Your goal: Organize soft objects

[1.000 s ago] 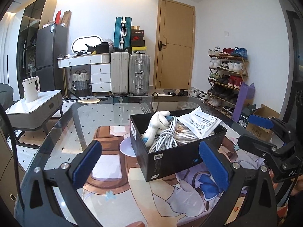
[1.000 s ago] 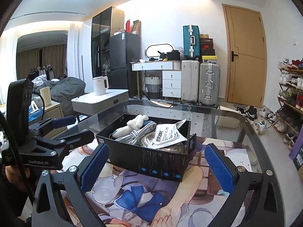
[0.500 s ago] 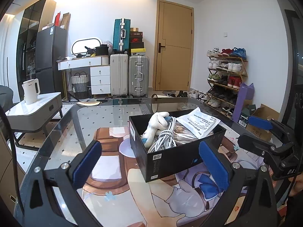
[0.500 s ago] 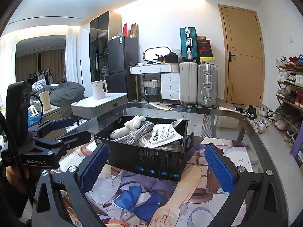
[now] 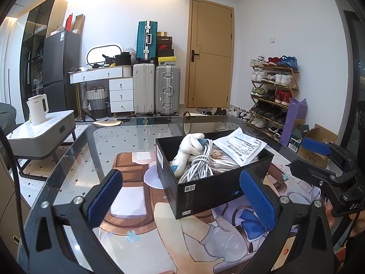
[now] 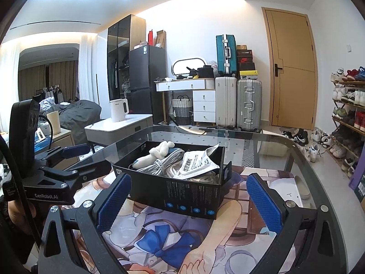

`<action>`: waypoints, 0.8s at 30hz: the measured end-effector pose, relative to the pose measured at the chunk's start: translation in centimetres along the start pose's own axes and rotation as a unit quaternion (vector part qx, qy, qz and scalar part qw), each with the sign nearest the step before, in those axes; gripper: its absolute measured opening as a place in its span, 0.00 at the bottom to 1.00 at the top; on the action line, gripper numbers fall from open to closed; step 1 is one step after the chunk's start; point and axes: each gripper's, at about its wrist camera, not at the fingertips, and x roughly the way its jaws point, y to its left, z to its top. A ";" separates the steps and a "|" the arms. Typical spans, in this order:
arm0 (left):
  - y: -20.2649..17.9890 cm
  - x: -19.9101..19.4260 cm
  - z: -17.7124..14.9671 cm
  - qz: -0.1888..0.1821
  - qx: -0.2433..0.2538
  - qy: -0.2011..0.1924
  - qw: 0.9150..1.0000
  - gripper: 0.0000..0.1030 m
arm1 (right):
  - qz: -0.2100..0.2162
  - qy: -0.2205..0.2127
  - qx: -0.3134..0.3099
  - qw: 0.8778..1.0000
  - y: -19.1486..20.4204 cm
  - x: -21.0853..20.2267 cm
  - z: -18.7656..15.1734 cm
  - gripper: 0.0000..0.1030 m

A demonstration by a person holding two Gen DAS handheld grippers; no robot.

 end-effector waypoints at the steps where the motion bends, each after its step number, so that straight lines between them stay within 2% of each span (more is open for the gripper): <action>1: 0.0 0.0 0.0 0.000 0.000 0.000 1.000 1.00 | 0.000 0.000 0.000 1.000 -0.1 -0.1 0.1 0.99; 24: 0.4 0.3 -0.1 0.007 -0.002 0.002 1.000 1.00 | 0.002 0.002 -0.002 1.000 -0.1 -0.1 0.1 0.99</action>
